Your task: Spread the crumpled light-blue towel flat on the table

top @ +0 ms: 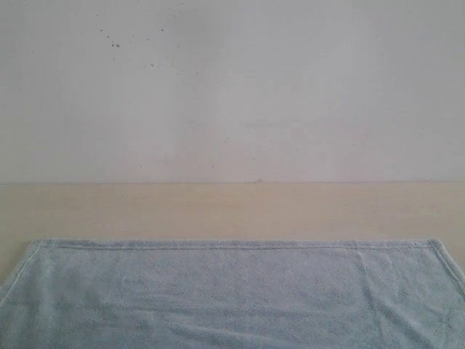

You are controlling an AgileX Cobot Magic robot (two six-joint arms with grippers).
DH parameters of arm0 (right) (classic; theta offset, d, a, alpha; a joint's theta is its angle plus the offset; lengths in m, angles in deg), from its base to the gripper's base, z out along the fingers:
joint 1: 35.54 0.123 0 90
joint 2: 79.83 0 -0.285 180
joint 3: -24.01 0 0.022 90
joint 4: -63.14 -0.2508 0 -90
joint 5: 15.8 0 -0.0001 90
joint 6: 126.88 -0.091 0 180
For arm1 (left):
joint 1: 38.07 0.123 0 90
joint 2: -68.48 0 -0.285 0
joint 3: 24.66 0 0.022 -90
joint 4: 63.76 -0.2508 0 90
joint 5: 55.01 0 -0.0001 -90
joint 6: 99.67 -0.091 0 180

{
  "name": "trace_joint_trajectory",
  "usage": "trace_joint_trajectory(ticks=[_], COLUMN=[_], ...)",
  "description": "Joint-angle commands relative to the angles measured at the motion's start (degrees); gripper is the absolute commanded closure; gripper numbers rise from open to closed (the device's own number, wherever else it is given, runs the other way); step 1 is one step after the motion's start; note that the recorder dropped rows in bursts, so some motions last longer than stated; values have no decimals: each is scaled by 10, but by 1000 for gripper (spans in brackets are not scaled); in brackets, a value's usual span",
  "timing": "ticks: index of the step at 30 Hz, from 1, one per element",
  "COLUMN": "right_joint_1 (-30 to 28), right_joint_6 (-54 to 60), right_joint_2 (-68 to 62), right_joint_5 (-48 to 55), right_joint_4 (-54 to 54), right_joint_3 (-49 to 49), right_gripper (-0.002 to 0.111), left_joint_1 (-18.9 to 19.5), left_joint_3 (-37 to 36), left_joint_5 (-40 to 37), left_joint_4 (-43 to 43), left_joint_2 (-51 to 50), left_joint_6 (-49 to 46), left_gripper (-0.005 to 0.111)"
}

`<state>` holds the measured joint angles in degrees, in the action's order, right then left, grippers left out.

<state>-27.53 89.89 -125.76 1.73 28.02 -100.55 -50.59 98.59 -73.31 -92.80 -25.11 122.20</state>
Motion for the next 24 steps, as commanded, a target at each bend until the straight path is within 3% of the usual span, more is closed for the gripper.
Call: trace_joint_trajectory(ticks=[1, 5, 11, 20, 24], right_joint_1=[13, 45, 47, 47, 47], right_joint_6=[2, 13, 11, -4, 0], right_joint_2=[2, 2, 2, 4, 18], right_joint_5=[-10, -19, -20, -17, -31], right_joint_4=[-1, -1, -1, -1, -7], right_joint_3=[1, 1, 1, 1, 1], right_gripper=[108, 108, 108, 108, 108], left_joint_1=[-1, -1, -1, -1, -1], left_joint_3=[-2, -2, -2, -2, -2], left_joint_5=[-71, -57, -53, -78, -72], left_joint_4=[-107, -113, -119, -134, -134], left_joint_2=[36, 114, 217, 290, 401], left_joint_6=[144, 148, 147, 172, 157], left_gripper=[103, 103, 103, 103, 103])
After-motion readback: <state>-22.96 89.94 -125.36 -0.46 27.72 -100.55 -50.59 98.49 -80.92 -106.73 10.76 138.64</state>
